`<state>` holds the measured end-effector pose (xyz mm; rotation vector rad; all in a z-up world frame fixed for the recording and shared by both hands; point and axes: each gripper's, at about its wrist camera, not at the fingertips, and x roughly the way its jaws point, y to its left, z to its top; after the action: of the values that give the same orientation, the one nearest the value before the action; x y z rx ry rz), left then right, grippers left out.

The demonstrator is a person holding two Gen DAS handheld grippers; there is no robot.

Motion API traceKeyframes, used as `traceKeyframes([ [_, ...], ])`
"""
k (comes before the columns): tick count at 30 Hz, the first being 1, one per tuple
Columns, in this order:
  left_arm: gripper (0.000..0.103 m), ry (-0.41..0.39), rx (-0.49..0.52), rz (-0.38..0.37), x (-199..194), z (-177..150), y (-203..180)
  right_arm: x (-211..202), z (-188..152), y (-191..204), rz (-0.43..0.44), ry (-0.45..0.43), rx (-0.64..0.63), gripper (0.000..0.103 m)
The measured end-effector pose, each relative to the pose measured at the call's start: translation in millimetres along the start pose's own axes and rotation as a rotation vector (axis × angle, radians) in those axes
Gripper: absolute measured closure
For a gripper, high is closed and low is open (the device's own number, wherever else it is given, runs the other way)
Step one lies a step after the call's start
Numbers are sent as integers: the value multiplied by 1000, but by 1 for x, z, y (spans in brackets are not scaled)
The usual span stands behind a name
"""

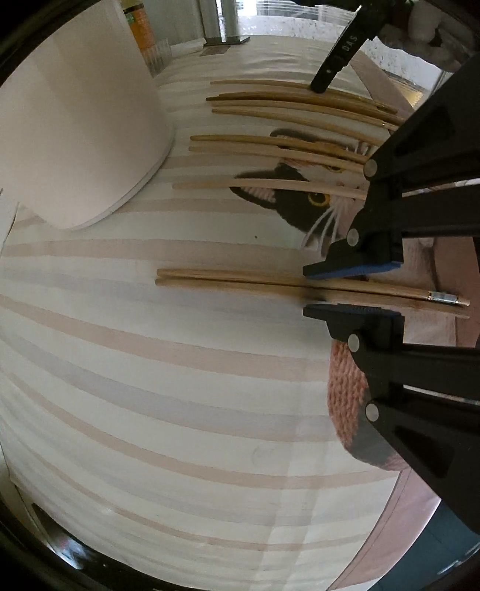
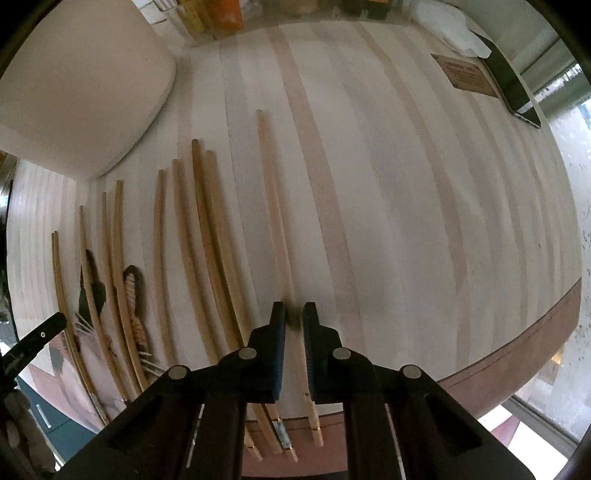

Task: Organize utensils
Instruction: 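Lower the left tool onto a wooden chopstick and close it while the right tool grasps another, then lift the held chopstick with the left tool while the right tool lifts its chopstick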

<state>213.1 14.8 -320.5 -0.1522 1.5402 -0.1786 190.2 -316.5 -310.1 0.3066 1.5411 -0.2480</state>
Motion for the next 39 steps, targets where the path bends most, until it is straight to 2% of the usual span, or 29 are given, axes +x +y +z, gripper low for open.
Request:
traceKeyframes([
  [2, 90, 5, 0, 5, 1, -2, -2, 1, 1, -2, -5, 5, 0, 93],
  [11, 90, -16, -18, 10, -16, -9, 34, -8, -1, -25, 23, 38, 23, 93],
  [15, 90, -28, 42, 44, -16, -12, 24, -6, 1, -31, 6, 37, 9, 93],
  [19, 90, -30, 72, 62, -17, -15, 14, 2, -3, -19, -23, 39, -7, 93],
  [27, 91, -7, 98, 30, -16, -16, 10, 3, -3, -23, -41, 49, -4, 93],
  [39, 91, 9, 187, 106, -11, -27, -11, 9, -1, 0, -59, 59, -1, 93],
])
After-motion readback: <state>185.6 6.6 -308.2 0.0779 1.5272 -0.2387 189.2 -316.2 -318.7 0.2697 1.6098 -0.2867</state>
